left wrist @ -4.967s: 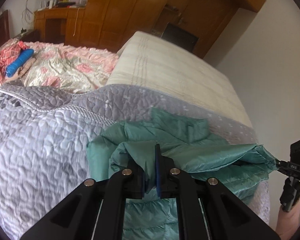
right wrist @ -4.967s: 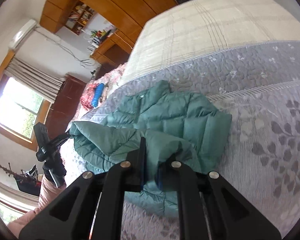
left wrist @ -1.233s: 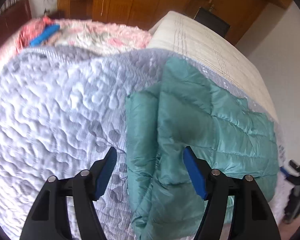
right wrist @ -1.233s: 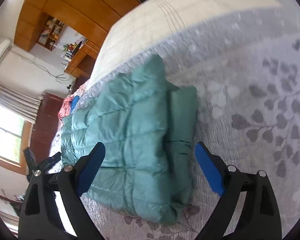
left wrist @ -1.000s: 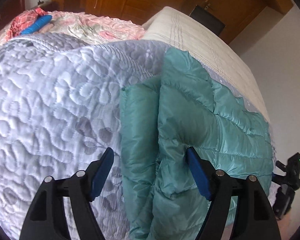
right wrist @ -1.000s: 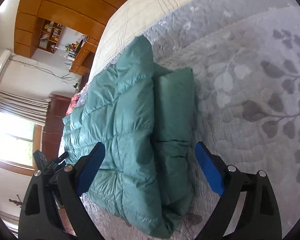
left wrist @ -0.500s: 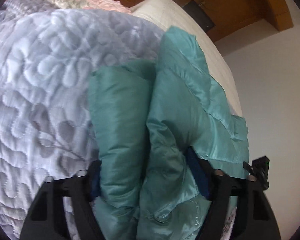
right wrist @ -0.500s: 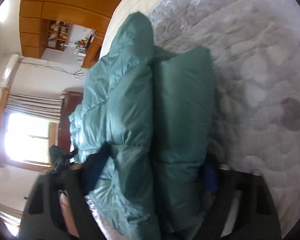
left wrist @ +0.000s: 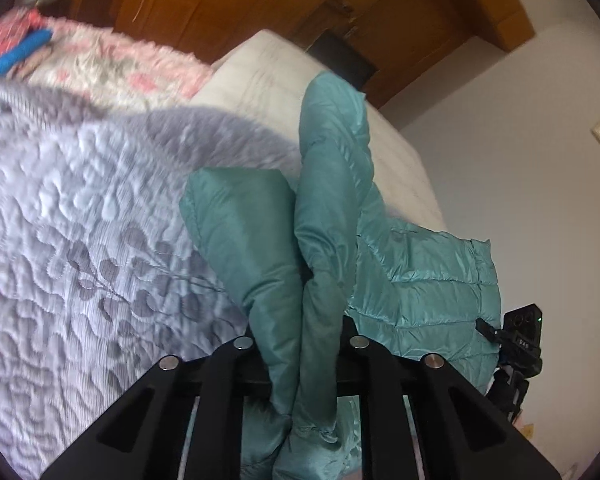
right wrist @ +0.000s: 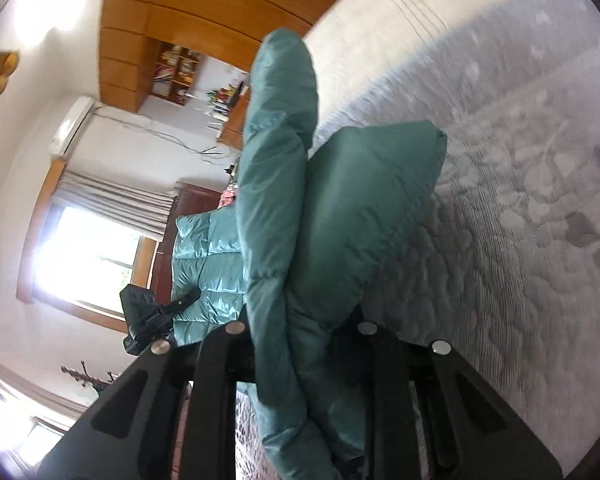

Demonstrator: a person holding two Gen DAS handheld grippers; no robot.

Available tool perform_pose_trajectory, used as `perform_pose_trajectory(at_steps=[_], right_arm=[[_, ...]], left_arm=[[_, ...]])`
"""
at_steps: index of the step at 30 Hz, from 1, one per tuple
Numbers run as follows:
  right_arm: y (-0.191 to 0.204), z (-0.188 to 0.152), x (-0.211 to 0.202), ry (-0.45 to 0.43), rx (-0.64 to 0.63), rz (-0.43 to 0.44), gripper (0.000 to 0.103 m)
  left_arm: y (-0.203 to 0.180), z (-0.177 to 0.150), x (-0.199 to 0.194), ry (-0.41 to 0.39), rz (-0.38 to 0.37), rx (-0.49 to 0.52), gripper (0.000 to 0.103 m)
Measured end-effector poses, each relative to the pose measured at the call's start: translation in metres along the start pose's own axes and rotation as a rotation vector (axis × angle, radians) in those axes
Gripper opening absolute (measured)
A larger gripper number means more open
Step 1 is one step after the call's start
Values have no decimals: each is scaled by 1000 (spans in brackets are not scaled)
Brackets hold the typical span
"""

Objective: Fold large clothes

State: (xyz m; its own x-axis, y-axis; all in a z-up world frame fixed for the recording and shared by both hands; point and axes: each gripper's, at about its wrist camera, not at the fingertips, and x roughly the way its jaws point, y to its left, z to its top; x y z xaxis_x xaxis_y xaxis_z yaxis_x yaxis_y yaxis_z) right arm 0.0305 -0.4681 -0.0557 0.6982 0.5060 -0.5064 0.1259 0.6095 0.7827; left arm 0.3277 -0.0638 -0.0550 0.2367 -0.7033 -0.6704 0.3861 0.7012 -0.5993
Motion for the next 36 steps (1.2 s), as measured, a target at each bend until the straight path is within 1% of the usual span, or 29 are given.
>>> perform_pose_trajectory(at_steps=[5,8,12,16,17,20,24,27,29,30,33,36], right_arm=[[30,-26,-53,-35,-64,1,19],[48,-48,-77,-49,-94,-5,19],[67,-81,-93,-52,-120,-15,19],[71,-105,-88,-26,-114,-36,19],[70,-110,-82,-16,-102,-44,19],[52,-129,-70,23,-49,-61,19],[29,-148,-50,80,21,-96,19],[11,-160,-34,121,61,-159,19],[0,-166,-23,149,83,-208,20],[-5,-168,-19,178,80,-217,20],[-20,-172,-10,187,112,-213,23],[-31,-173,-3,193,139,-199,26]], left_arm=[[-37,-26,-52,-42,-18,73,14],[-46,-44,-78,-58,-21,97,14],[-58,-76,-108,-67,10,132,14],[-55,-110,-126,-64,50,130,15],[-50,-118,-126,-57,59,122,15],[-32,-139,-122,-33,91,94,15],[7,-165,-104,29,150,33,15],[31,-179,-93,67,178,-8,16],[47,-187,-81,96,193,-26,19],[53,-190,-76,104,190,-30,20],[64,-196,-68,104,189,-21,26],[70,-201,-60,108,206,3,31]])
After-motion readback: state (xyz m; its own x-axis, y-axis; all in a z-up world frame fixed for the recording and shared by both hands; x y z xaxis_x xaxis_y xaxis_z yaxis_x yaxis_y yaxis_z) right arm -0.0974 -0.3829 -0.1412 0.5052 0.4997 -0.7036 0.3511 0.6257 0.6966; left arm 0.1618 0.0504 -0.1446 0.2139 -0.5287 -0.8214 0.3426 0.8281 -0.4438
